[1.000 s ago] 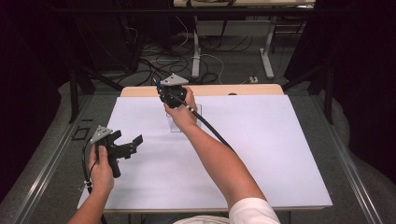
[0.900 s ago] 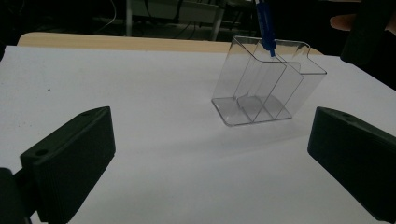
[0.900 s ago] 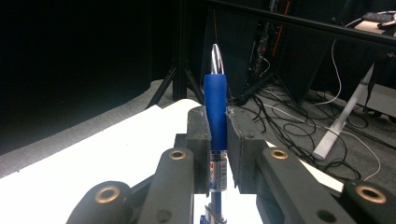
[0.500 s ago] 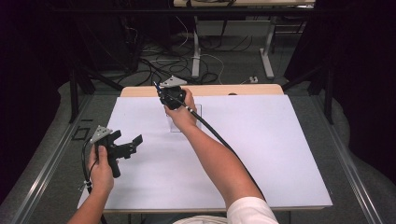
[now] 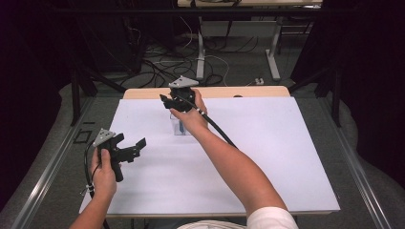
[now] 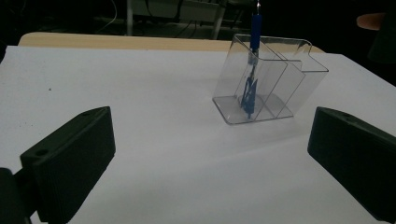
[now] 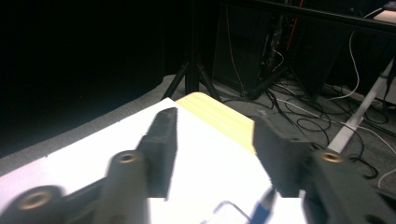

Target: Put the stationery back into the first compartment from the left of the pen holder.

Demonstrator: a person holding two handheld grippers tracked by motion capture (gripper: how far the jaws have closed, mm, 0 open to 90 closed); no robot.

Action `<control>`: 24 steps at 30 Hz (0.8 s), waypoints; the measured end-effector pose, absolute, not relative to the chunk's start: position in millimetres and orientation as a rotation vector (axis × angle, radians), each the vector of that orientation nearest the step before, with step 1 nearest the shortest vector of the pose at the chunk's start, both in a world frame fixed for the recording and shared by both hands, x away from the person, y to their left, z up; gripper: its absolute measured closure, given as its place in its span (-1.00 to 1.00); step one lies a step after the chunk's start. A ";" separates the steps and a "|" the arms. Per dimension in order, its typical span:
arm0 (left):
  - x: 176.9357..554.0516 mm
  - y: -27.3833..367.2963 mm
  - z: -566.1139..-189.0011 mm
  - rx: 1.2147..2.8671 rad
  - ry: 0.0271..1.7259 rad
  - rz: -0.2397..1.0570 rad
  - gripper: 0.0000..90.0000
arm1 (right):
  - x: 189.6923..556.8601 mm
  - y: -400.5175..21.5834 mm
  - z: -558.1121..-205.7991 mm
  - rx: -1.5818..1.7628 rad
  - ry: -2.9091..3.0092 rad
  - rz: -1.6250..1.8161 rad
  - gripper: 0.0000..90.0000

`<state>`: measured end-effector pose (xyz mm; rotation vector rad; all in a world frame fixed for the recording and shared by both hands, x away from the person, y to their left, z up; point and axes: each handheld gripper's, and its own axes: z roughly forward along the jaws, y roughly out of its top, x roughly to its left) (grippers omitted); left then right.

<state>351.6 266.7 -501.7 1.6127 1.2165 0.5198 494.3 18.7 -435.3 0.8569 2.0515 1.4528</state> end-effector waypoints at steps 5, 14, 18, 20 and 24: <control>350.9 266.2 -501.7 1.618 1.221 0.518 -0.99 | 486.5 -3.2 -432.5 0.877 2.059 1.420 -0.11; 351.2 265.9 -502.5 1.626 1.224 0.526 -0.99 | 474.9 -54.0 -430.2 1.048 2.081 1.405 -0.48; 351.3 265.4 -503.0 1.628 1.224 0.526 -0.99 | 468.7 -74.8 -431.1 1.081 2.079 1.377 -0.65; 351.8 264.8 -503.6 1.623 1.226 0.527 -0.99 | 465.0 -85.1 -432.5 1.097 2.080 1.360 -0.66; 351.9 265.4 -504.0 1.633 1.226 0.530 -0.99 | 457.3 -102.3 -436.9 1.117 2.066 1.306 -0.68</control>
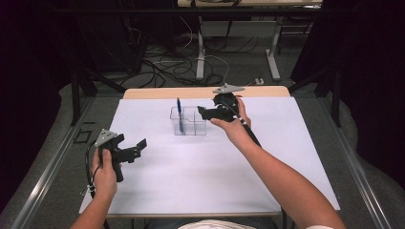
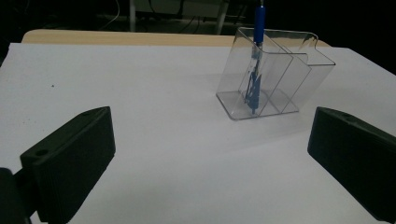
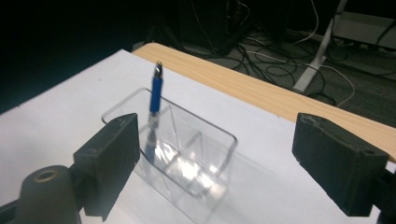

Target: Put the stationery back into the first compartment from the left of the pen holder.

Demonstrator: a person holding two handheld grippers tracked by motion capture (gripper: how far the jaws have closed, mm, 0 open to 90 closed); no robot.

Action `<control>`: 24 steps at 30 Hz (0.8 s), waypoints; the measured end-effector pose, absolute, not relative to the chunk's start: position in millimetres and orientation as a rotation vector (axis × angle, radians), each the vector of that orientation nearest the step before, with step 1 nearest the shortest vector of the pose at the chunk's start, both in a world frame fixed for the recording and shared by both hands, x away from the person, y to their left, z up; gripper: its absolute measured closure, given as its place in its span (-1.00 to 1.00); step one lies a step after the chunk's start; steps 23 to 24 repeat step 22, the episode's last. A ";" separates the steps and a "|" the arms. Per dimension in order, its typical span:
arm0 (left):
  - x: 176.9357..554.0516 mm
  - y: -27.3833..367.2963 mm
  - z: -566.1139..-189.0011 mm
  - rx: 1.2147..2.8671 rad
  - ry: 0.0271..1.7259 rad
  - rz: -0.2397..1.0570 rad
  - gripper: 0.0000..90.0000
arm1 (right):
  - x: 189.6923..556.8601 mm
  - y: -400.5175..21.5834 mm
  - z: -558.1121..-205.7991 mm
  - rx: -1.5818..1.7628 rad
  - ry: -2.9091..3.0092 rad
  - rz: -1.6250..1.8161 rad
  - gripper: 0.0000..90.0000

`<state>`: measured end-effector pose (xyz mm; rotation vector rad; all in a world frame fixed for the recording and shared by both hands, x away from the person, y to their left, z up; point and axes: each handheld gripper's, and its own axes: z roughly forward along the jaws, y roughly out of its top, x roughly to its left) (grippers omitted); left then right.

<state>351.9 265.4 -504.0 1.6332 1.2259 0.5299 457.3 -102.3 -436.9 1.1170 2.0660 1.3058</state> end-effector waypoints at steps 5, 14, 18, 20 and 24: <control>351.6 265.5 -504.0 1.637 1.227 0.532 -0.99 | 446.6 -122.2 -444.2 1.127 2.078 1.270 -0.86; 351.8 264.0 -505.1 1.620 1.233 0.533 -0.99 | 420.3 -159.9 -468.2 1.182 2.076 1.222 -1.00; 351.5 264.4 -504.6 1.622 1.230 0.539 -0.99 | 406.9 -175.6 -484.0 1.244 2.075 1.223 -1.00; 351.6 264.6 -504.7 1.626 1.228 0.539 -0.99 | 400.3 -181.6 -490.1 1.249 2.073 1.215 -1.00; 351.8 264.2 -504.9 1.625 1.230 0.539 -0.99 | 394.0 -187.2 -493.9 1.253 2.064 1.195 -1.00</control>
